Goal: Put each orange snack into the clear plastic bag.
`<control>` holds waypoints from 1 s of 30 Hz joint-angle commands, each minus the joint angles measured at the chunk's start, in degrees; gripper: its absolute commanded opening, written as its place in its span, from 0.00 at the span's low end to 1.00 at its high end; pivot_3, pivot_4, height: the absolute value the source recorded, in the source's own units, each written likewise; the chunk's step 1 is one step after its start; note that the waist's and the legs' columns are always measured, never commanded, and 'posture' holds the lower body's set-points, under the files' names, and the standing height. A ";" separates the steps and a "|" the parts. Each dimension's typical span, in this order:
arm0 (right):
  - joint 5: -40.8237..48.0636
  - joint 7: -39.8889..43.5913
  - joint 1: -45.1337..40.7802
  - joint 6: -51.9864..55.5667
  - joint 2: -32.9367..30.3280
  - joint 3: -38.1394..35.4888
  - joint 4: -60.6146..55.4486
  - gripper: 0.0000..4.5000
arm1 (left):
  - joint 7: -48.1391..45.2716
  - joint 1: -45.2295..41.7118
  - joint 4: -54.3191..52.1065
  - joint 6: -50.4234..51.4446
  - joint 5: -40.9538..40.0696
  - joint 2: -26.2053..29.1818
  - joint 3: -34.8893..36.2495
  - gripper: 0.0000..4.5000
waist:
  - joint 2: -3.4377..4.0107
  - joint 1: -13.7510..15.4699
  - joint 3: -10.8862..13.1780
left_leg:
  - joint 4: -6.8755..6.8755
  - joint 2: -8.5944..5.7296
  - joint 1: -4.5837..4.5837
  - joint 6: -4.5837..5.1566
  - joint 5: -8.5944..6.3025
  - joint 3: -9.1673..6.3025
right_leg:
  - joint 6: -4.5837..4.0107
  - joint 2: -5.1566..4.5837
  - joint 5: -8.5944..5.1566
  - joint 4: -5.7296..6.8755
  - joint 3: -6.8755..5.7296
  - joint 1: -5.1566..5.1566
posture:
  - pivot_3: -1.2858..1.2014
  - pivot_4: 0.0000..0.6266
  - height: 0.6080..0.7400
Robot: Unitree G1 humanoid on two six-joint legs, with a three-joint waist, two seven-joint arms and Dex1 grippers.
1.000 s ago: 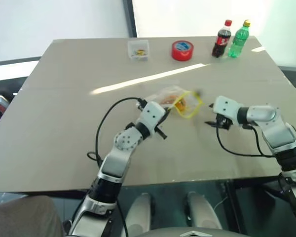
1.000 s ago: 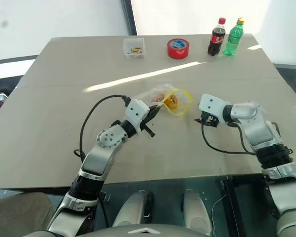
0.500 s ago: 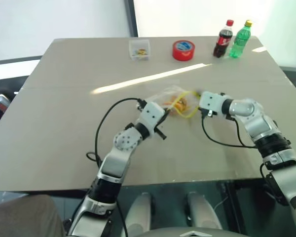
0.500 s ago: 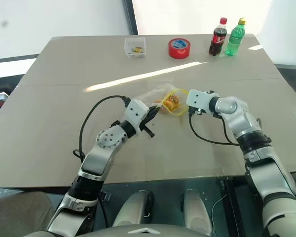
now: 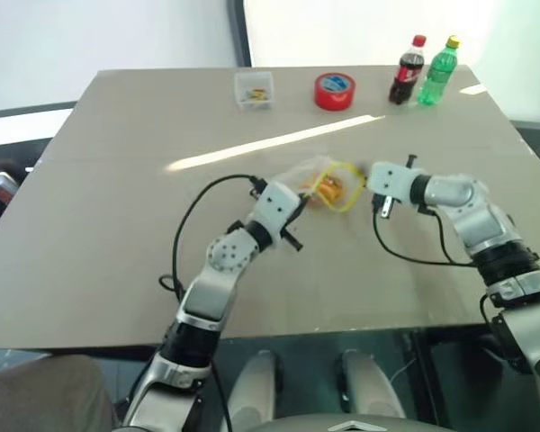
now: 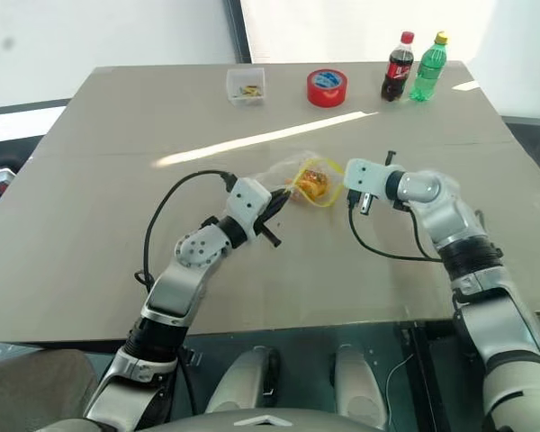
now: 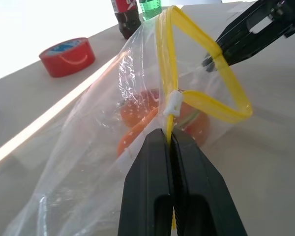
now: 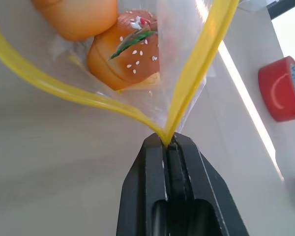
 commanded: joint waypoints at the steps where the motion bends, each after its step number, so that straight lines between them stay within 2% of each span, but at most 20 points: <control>1: 0.20 2.91 -5.39 1.40 -6.47 -4.66 -5.15 0.01 | -0.69 -4.10 -4.28 -1.17 0.91 1.91 1.16 0.00 | 0.01 0.07 0.01 | 0.00 -0.01 0.00 0.00 0.00 0.01 | 0.00 0.00 0.00 -0.02 0.00 0.00 | 0.52 0.24 1.00; 5: 0.33 6.37 -8.60 3.18 -11.93 -5.82 -8.81 0.01 | -1.31 -7.85 -5.43 -1.07 0.97 3.33 1.42 0.00 | 0.01 0.03 0.01 | -0.06 0.00 -0.03 0.00 0.00 0.04 | 0.00 -0.01 -0.01 -0.12 -0.02 0.00 | 0.52 0.24 1.00; 10: 2.24 11.82 -6.78 4.65 -14.77 -5.72 -12.60 0.01 | -3.77 -8.62 -4.07 -0.82 2.26 4.63 -1.83 0.00 | 0.00 -0.25 0.01 | -0.11 0.02 -0.02 0.00 0.00 0.09 | 0.00 0.00 -0.01 -0.18 0.00 0.00 | 0.52 0.24 1.00; 11: 2.56 12.60 -6.07 4.99 -15.06 -5.84 -13.28 0.14 | -3.80 -8.59 -3.93 -0.84 2.31 4.56 -2.01 0.00 | 0.00 -0.20 0.01 | -0.11 0.02 -0.02 0.00 0.00 0.10 | 0.00 0.00 -0.01 -0.17 0.00 0.00 | 0.52 0.24 1.00; 12: 2.92 13.55 -4.98 5.94 -15.52 -5.97 -14.26 0.21 | -3.81 -8.58 -3.79 -0.85 2.32 4.43 -2.11 0.00 | 0.00 -0.18 0.01 | -0.11 0.02 -0.03 0.00 0.00 0.11 | 0.00 -0.01 -0.01 -0.18 -0.01 0.00 | 0.52 0.24 1.00; 15: 4.76 17.69 -1.21 10.70 -17.69 -6.46 -19.05 0.52 | -4.00 -8.34 -3.71 -0.46 2.04 3.88 -2.38 0.00 | 0.00 0.02 0.02 | -0.10 0.02 -0.05 0.00 0.00 0.09 | 0.00 -0.02 -0.01 -0.18 -0.01 0.00 | 0.52 0.24 1.00; 20: 10.49 20.42 0.32 14.93 -16.75 -7.95 -28.28 0.52 | -4.18 -7.80 -4.15 0.39 2.06 3.88 -2.42 0.00 | 0.02 -0.38 0.03 | -0.08 0.03 -0.03 0.00 0.00 -0.01 | 0.00 -0.02 -0.01 -0.12 0.03 -0.02 | 0.52 0.24 1.00; 24: 15.80 21.00 0.07 20.89 -13.09 -7.02 -35.54 0.52 | -4.47 -7.98 -4.67 0.62 3.50 4.89 -3.08 0.00 | 0.02 -0.35 0.03 | -0.07 0.08 0.03 0.00 0.00 -0.07 | 0.00 0.04 -0.01 -0.04 0.02 -0.01 | 0.52 0.24 1.00; 30: 12.46 15.82 -3.57 19.33 -6.16 -3.44 -32.73 0.52 | -5.17 -9.18 -6.30 2.05 4.29 5.58 -3.41 0.00 | 0.01 -0.15 0.02 | 0.06 0.02 0.00 0.00 0.00 -0.03 | 0.01 -0.01 -0.01 -0.02 0.02 0.00 | 0.52 0.24 1.00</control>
